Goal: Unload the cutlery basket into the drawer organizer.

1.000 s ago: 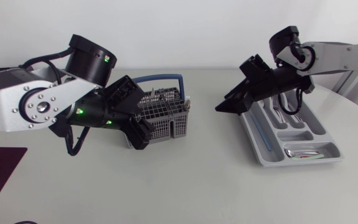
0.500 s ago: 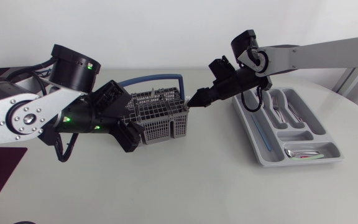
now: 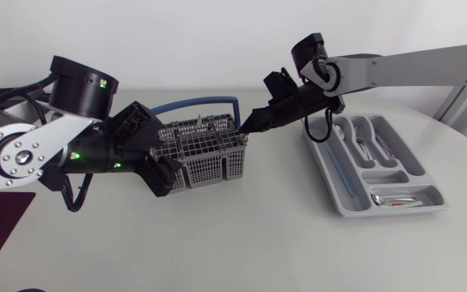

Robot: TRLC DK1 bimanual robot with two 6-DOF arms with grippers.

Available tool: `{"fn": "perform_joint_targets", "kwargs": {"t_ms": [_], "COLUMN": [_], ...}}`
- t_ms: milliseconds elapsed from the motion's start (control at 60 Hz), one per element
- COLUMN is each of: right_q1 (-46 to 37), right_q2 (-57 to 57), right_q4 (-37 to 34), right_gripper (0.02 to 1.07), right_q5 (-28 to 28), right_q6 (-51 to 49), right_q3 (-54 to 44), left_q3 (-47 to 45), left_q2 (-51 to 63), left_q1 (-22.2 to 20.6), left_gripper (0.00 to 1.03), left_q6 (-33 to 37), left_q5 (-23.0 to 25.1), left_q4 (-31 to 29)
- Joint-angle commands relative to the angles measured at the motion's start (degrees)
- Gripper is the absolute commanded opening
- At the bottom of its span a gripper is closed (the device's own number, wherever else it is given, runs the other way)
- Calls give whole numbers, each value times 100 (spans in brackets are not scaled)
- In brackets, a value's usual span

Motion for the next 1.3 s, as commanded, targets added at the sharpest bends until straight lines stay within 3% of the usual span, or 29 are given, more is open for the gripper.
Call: {"fn": "perform_joint_targets", "kwargs": {"t_ms": [0,233,400,1283], "right_q1": [68,86,77,358], "right_q2": [227,297,306,-1223], "right_q4": [-23,-146,-208,-507], "right_gripper": [29,23,8,8], "right_q5": [12,47,38,205], "right_q6": [176,194,124,-35], "right_q3": [174,192,174,-362], "left_q3": [-154,-171,-180,-400], "left_q2": [-99,-161,-161,-477], "left_q1": [34,34,34,25], "left_gripper": [98,98,98,98], "left_q6": [89,89,71,45], "left_q5": [-23,-23,-23,-32], "left_q4": [30,12,12,-76]}}
